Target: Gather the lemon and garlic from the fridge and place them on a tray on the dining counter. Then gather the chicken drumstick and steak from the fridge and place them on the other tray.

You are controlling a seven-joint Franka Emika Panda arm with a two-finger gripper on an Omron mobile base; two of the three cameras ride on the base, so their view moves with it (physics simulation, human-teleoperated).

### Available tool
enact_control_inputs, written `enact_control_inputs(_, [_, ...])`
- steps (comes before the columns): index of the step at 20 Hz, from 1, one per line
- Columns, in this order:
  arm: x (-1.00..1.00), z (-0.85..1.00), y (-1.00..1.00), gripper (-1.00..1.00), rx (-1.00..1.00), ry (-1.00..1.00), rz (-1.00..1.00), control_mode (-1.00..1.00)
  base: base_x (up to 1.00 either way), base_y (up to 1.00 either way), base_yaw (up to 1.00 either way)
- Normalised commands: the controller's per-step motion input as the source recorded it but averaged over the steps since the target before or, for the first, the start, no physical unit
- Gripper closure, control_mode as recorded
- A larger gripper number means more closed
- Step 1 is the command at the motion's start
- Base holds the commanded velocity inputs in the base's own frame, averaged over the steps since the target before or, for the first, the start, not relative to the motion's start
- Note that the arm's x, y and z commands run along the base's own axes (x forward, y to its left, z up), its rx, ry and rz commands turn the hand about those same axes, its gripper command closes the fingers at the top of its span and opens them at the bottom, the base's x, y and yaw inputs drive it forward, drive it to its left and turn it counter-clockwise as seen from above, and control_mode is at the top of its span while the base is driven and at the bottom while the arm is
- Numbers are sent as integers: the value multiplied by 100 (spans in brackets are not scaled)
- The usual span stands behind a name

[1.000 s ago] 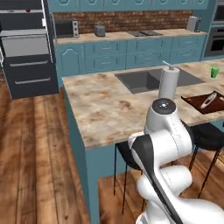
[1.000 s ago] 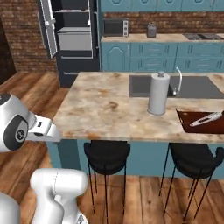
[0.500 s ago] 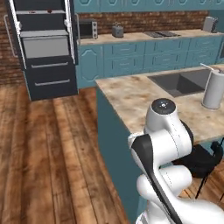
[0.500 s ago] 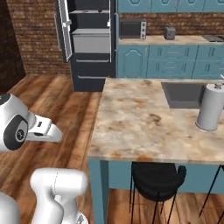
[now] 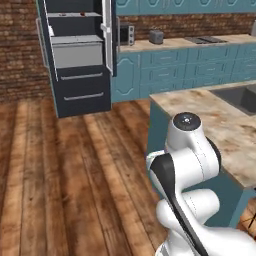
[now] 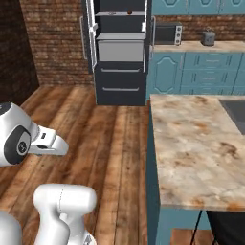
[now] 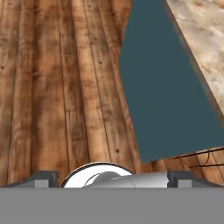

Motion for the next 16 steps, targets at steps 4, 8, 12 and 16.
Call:
enact_control_inputs(4, [0,0,0,-100,0,0,0,100,57,92,0])
enact_control_inputs(8, [0,0,0,-100,0,0,0,100,85,51,4])
enact_control_inputs(12, [0,0,0,-100,0,0,0,100,68,3,10])
enact_control_inputs(16, [0,0,0,-100,0,0,0,100,48,0,9])
